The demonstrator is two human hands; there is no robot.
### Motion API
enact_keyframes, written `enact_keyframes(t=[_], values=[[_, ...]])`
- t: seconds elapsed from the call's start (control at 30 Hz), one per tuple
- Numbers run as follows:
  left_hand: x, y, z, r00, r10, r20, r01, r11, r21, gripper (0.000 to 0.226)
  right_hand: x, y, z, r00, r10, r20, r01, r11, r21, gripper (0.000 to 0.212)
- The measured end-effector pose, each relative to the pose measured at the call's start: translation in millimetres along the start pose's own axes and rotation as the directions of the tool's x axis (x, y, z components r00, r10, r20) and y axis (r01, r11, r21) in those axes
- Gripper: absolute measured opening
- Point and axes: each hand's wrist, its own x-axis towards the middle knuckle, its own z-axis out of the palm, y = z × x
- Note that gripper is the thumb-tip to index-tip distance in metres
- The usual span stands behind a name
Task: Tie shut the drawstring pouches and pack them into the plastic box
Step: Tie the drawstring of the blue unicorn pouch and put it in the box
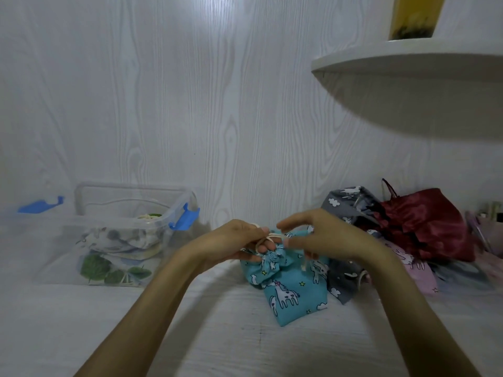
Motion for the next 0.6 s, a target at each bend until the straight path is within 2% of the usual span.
enact_keyframes(t=[0.07, 0.13, 0.23, 0.3, 0.4, 0.53, 0.6], values=[[-1, 1, 1, 1.0, -0.002, -0.015, 0.002, 1.0, 0.007, 0.032, 4, -2, 11, 0.998, 0.046, -0.039, -0.049, 0.996, -0.073, 0.021], [-2, 1, 1, 1.0, 0.0, -0.028, 0.0, 1.0, 0.019, 0.03, 6, 0, 14, 0.981, 0.083, -0.178, -0.1, 0.991, -0.086, 0.013], [-2, -1, 0, 0.998, 0.016, -0.068, -0.016, 1.0, -0.012, 0.027, 3, 3, 7, 0.948, 0.048, -0.314, -0.065, 0.997, -0.046, 0.008], [0, -2, 0, 0.993, 0.016, -0.119, -0.029, 0.994, -0.109, 0.024, -1, 0, 0, 0.961, 0.021, -0.275, -0.002, 0.998, 0.067, 0.006], [-1, -1, -1, 0.987, -0.01, -0.157, -0.034, 0.96, -0.277, 0.022, -9, -6, -7, 0.994, -0.055, -0.089, 0.07, 0.984, 0.166, 0.005], [-3, 1, -1, 0.985, -0.009, -0.174, -0.035, 0.968, -0.249, 0.018, -13, -10, -4, 0.992, -0.109, 0.068, 0.097, 0.981, 0.169, 0.009], [-5, 2, -2, 0.982, -0.005, -0.189, -0.038, 0.974, -0.224, 0.018, -11, -10, -1, 0.996, -0.084, 0.041, 0.077, 0.984, 0.162, 0.013]])
